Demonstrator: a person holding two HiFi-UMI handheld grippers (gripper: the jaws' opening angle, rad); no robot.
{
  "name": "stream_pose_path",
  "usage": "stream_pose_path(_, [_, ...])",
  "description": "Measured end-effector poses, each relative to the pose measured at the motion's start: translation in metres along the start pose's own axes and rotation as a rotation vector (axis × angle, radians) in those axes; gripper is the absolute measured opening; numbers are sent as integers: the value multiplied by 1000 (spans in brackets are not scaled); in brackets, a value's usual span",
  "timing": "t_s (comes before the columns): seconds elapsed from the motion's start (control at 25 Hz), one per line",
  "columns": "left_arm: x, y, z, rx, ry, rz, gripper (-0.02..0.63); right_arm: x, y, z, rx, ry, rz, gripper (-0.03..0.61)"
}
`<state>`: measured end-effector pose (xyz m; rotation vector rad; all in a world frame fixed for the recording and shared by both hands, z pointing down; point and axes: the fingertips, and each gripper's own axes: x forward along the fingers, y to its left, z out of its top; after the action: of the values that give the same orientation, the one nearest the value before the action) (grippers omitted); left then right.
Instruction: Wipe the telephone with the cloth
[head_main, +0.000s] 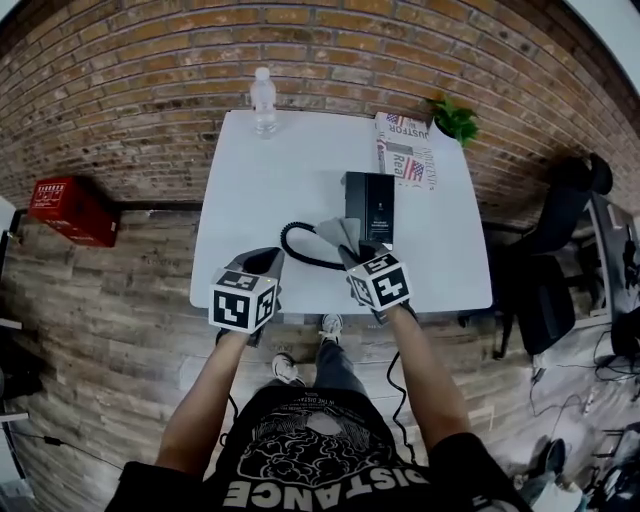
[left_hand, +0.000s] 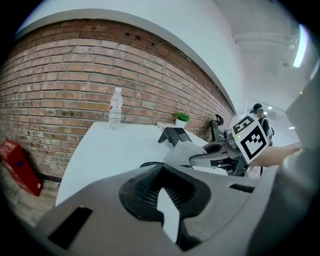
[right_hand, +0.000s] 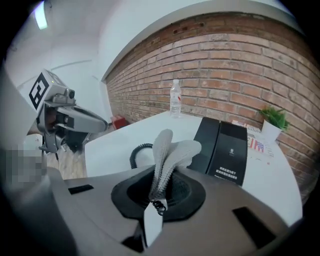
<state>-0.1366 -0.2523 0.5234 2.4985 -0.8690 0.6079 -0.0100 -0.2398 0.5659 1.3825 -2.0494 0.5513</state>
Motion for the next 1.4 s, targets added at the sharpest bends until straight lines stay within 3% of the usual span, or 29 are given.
stream_pose_path(0.52, [-6,-27,57,114,-75,-37,6,-104,-27,57,53,-244,-153,12])
stream_pose_path(0.84, [-13,-38,86,137,-153,-26,6,-155,-43,83,101,-380,-238,12])
stream_pose_path(1.4, [-12,-39,85,133,-149,-16,6,-160,-46,77,115,-381,-249,12])
